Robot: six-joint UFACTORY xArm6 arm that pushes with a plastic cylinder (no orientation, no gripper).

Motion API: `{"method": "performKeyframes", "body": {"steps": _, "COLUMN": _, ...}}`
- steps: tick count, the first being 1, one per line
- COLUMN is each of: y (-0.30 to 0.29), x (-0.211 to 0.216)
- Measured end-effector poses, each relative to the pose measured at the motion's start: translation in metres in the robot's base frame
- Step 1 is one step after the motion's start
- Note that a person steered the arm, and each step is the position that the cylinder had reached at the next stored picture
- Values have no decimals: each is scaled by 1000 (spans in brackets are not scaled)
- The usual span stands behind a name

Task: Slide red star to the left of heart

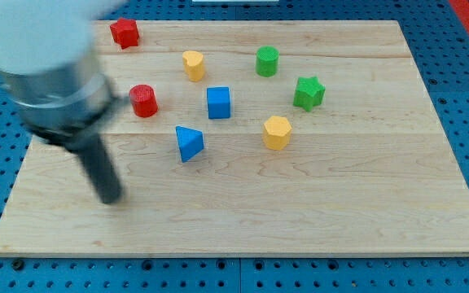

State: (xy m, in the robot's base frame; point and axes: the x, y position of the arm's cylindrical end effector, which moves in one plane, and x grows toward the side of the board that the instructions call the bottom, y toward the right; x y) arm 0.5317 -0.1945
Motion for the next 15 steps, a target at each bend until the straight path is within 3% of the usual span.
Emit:
{"method": "performKeyframes", "body": {"steps": 1, "y": -71, "x": -76}}
{"method": "performKeyframes", "body": {"steps": 2, "y": -82, "x": -176}}
{"method": "performKeyframes", "body": {"steps": 3, "y": -59, "x": -258}}
{"method": "performKeyframes", "body": {"steps": 4, "y": -25, "x": -314}}
{"method": "performKeyframes", "body": {"steps": 5, "y": 3, "x": -340}}
{"method": "performKeyframes", "body": {"steps": 7, "y": 57, "x": -340}}
{"method": "performKeyframes", "body": {"steps": 10, "y": 71, "x": -322}}
{"method": "performKeyframes", "body": {"steps": 11, "y": 80, "x": -340}}
{"method": "performKeyframes", "body": {"steps": 12, "y": 112, "x": -332}}
{"method": "performKeyframes", "body": {"steps": 14, "y": 53, "x": -271}}
{"method": "performKeyframes", "body": {"steps": 15, "y": 59, "x": -285}}
